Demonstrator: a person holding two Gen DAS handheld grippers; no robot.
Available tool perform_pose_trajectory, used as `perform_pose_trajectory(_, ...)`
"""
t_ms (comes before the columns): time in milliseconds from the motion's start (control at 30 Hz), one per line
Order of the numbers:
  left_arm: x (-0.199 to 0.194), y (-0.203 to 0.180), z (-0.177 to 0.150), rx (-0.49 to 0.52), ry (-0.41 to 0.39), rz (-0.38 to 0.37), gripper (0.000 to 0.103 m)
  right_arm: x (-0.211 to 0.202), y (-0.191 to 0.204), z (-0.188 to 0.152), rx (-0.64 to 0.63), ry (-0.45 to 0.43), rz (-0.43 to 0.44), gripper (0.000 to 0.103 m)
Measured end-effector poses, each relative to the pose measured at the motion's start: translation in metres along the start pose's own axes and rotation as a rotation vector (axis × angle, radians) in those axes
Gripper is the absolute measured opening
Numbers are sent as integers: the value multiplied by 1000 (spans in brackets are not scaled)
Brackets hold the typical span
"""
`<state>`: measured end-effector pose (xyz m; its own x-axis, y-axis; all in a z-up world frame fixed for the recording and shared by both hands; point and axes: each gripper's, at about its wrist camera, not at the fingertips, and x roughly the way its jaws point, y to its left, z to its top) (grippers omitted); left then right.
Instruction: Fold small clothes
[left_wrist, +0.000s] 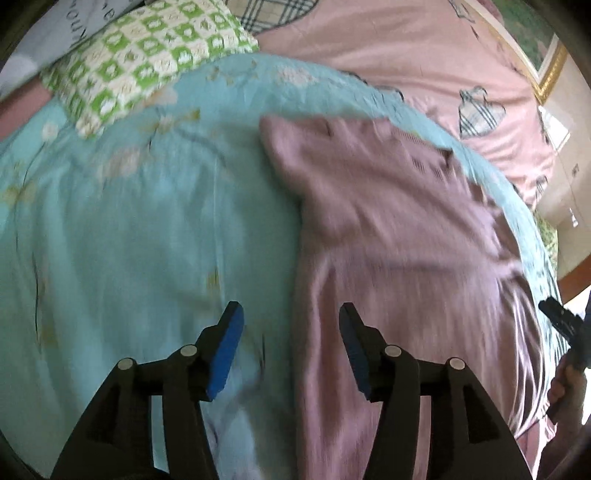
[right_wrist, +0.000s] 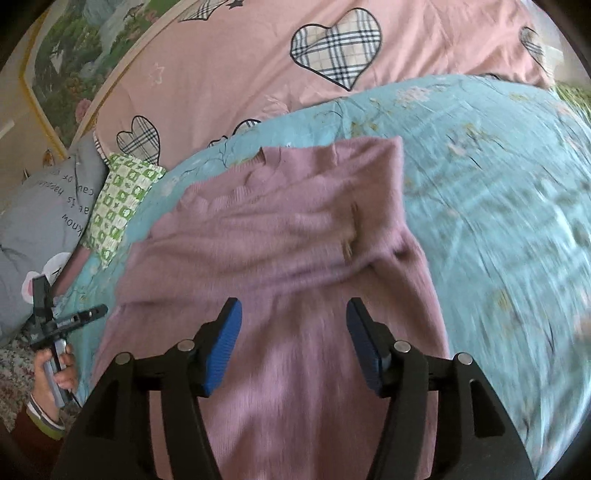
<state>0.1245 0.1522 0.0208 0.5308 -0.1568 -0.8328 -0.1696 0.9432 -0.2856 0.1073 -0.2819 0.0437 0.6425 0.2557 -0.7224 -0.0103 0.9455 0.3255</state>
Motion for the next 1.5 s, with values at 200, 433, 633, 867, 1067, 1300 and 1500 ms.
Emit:
perform_pose_trajectory(200,-22,2,-52,-20,11,-9,59,-33,-14,-35,47,-7,-22,61)
perform_pose_trajectory(433,-43,3,-89,-12,9,-11,65,-64,-30,-67,89,-23,-38,63)
perform_pose_trajectory(633,-55,-6,-119,49,25,-13,72,-87,-50,-95,121,-14,-7,63)
perform_pose_trajectory(867,-67,-9,-175,72,70,-63,73,-111,-68,-125,133,15,73,63)
perform_pose_trajectory(1067,-69,-14,-215,72,91,-137,73,-113,-79,-151,151,63,222,63)
perform_pose_trajectory(1300,-65,-22,-228,76,96,-208,61,-98,-68,-167,103,154,353,63)
perform_pose_trajectory(1500,-62,-20,-229,56,110,-274,12,-86,-53,-170,49,156,397,43)
